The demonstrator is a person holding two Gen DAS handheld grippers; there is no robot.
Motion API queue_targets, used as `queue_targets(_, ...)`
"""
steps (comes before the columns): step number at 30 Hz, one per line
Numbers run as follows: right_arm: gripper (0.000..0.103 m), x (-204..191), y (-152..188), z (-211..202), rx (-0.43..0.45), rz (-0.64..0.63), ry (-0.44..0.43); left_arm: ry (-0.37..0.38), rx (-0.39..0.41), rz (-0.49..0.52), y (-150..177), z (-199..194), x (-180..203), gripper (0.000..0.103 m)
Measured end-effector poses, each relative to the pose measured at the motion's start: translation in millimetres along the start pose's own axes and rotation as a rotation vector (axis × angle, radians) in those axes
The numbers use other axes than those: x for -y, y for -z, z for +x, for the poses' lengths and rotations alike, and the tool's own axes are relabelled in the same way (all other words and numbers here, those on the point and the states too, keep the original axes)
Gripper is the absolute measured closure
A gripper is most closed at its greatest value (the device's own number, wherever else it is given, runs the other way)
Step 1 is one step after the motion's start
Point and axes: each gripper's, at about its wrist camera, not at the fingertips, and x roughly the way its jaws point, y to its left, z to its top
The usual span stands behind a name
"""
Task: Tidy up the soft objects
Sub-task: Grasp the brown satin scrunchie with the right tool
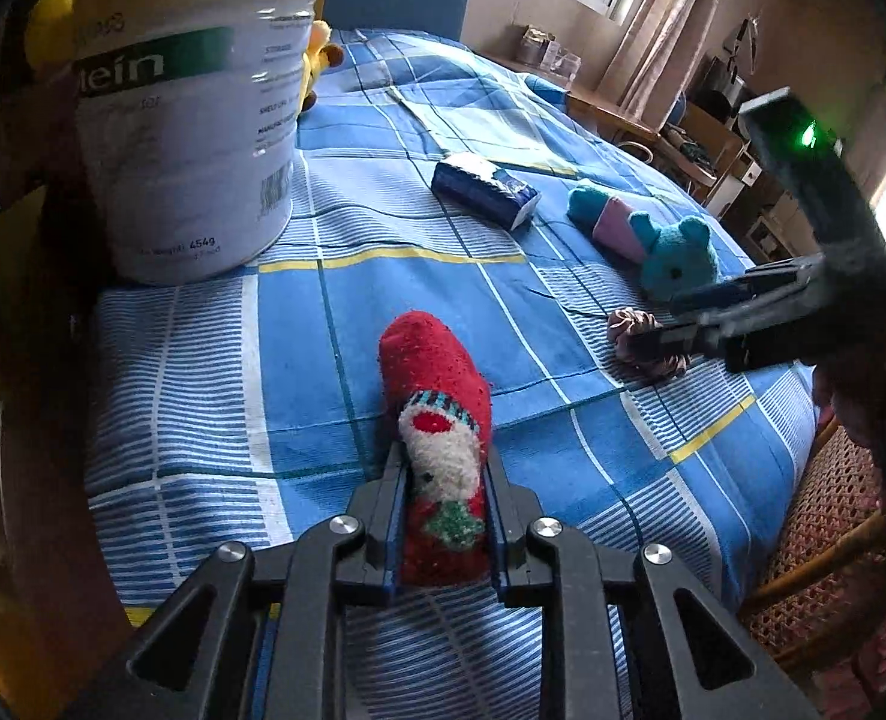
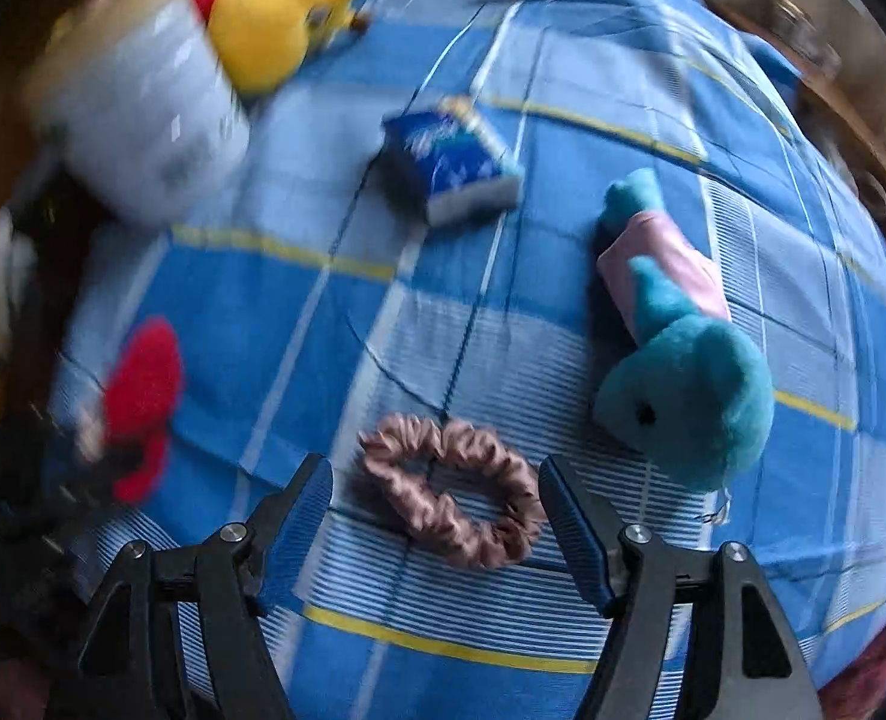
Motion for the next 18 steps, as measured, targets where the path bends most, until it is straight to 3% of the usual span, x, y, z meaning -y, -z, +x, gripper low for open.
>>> queue_targets(4, 0.030, -3, 4, 9, -0.052, -0.056, 0.022, 0.014, 0.000, -0.019, 0, 0, -4, 0.079)
queue_targets(10, 0.033, 10, 2, 21, -0.033, -0.003, -0.011, 0.009, 0.006, -0.014, 2, -1, -3, 0.079)
queue_targets(11, 0.040, 10, -1, 21, -0.030, -0.003, -0.012, 0.009, 0.006, -0.017, 2, -1, -3, 0.079)
queue_targets(13, 0.091, 6, -4, 17, 0.013, -0.008, -0.002, 0.007, 0.008, -0.017, 2, -2, -3, 0.079)
queue_targets(18, 0.091, -7, -10, 10, 0.086, 0.023, -0.014, -0.004, 0.015, -0.009, 3, -2, -1, 0.079)
